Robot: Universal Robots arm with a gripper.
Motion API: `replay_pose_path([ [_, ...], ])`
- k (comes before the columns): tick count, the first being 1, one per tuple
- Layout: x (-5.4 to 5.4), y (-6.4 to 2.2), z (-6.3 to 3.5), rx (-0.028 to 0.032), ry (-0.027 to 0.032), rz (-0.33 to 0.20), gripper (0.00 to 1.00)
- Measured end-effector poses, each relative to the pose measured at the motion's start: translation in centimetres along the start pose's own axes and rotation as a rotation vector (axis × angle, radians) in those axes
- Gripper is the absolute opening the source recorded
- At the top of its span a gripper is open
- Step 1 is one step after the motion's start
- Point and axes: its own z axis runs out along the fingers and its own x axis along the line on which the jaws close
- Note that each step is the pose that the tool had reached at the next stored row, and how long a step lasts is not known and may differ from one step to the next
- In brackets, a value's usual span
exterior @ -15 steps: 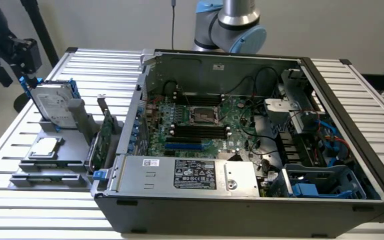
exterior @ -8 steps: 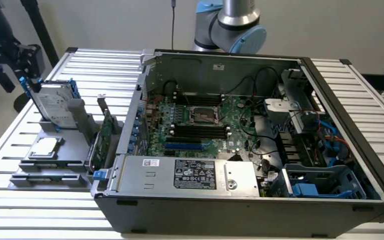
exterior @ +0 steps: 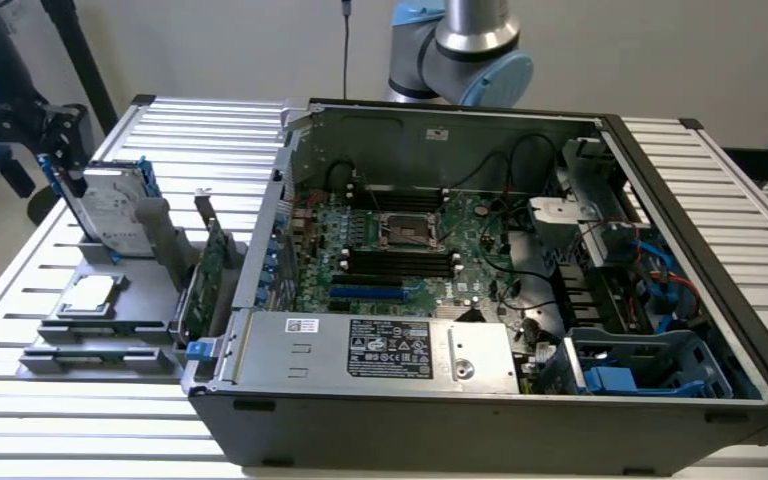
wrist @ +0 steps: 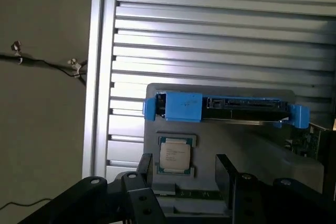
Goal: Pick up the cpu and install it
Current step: 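Pick up the cpu and move it towards the insertion slot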
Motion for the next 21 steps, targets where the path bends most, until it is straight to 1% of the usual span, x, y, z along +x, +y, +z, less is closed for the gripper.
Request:
replay_pose_path([
  [4,0.0,-0.49,0.70,0.0000,0.0001,0.000,0.60],
  [15,0.2,-3.14,2.61,0.0000,-0.0001,0.000,0.60],
  [21,0.2,-4.08,3.69,-0.0001,-0.0002,0.000,0.60],
])
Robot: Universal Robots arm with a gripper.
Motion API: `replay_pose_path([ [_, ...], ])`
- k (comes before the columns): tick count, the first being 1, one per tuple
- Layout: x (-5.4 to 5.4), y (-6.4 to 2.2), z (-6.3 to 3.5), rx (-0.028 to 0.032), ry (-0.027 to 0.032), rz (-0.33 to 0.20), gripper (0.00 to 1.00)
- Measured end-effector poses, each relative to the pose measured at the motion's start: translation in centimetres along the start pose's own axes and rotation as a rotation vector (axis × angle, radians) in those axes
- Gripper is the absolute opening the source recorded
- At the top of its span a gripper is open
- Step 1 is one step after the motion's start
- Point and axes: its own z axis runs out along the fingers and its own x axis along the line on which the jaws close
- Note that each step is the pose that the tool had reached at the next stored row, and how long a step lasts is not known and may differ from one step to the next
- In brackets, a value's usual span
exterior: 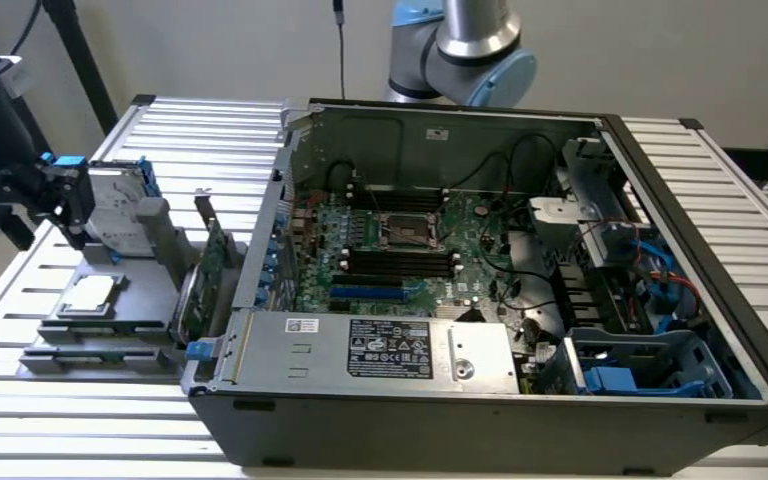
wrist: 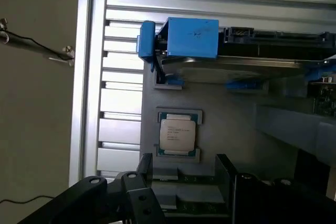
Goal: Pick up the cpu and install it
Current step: 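Pick up the cpu and move it towards the insertion slot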
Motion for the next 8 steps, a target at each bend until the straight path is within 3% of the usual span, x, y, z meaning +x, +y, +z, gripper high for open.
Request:
replay_pose_path([
  [8,0.0,-0.59,1.42,0.0001,0.0002,0.000,0.60],
])
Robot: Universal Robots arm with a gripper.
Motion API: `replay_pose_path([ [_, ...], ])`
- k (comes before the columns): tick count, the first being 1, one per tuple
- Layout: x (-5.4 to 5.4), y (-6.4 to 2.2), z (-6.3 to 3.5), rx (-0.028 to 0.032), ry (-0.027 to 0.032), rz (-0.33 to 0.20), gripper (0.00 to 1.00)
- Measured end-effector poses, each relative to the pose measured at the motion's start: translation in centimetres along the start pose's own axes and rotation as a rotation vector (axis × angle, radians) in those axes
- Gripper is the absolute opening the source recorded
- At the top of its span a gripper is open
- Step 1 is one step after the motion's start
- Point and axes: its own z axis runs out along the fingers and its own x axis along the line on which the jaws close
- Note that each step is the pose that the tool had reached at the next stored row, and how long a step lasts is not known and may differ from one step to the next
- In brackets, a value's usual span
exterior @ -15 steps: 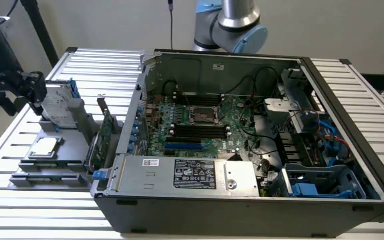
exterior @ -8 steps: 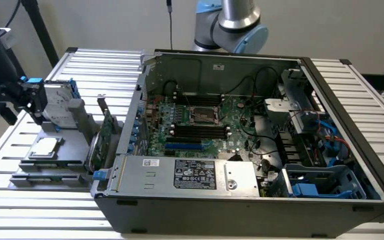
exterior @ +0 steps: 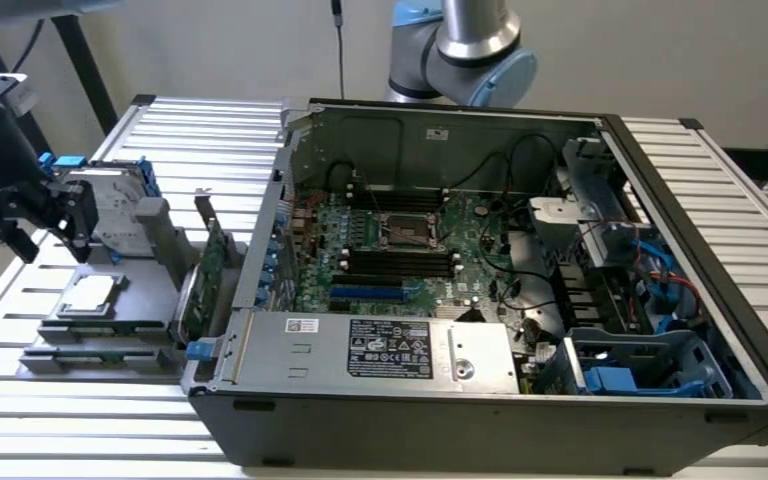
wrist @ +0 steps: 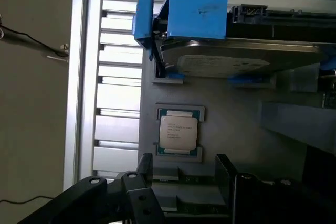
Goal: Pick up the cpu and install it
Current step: 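Pick up the cpu and move it towards the insertion slot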
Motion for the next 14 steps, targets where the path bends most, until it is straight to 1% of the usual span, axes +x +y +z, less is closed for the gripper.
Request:
replay_pose_path([
  [9,0.0,-0.16,1.64,-0.0001,-0.0001,0.000,0.60],
  [10,0.0,-0.16,1.83,-0.0001,-0.0001,0.001,0.62],
  [11,0.0,-0.17,2.01,0.0000,-0.0001,0.001,0.67],
  [14,-0.1,-0.19,2.55,0.0000,-0.0002,0.006,0.67],
])
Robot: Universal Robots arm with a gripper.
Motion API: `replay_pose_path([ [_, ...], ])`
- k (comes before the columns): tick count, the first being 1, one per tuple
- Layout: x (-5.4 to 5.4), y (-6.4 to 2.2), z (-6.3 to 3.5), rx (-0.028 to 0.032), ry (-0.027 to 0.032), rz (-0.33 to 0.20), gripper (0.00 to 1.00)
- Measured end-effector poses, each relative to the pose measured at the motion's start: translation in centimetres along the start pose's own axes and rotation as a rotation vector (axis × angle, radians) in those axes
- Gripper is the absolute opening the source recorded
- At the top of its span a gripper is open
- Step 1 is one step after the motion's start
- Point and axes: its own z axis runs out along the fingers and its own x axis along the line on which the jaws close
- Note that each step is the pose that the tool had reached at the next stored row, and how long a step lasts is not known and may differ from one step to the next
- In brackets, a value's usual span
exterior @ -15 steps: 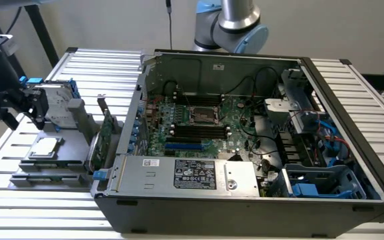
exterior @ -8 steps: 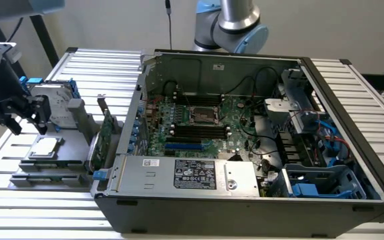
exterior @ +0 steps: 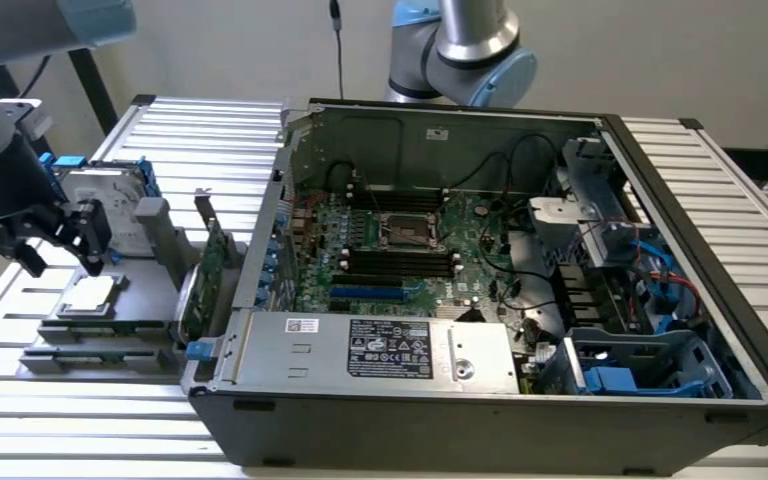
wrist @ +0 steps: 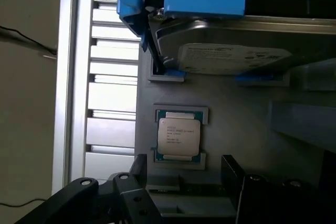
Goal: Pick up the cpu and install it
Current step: 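Pick up the cpu and move it towards the insertion slot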
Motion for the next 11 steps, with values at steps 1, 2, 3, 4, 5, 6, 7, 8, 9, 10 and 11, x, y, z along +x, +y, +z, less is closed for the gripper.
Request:
replay_pose_path([
  [1,0.0,-0.01,0.18,0.0000,0.0000,0.002,0.67],
  [2,0.0,-0.01,0.37,0.0000,-0.0002,0.004,0.67],
  [3,0.0,-0.02,0.55,-0.0001,-0.0003,0.006,0.67],
  [4,-0.1,-0.02,0.73,-0.0001,-0.0004,0.007,0.67],
  [5,-0.1,-0.02,0.92,-0.0001,-0.0004,0.008,0.67],
  [6,-0.1,-0.02,1.09,0.0000,-0.0003,0.008,0.67],
  [7,-0.1,-0.01,1.27,-0.0001,-0.0004,0.008,0.67],
  [8,-0.1,0.00,1.47,0.0000,-0.0004,0.009,0.67],
  [9,-0.1,0.02,1.65,-0.0001,-0.0004,0.009,0.67],
  [10,-0.1,0.04,1.83,-0.0001,-0.0005,0.010,0.67],
  [11,-0.1,0.09,2.01,-0.0001,-0.0005,0.011,0.67],
])
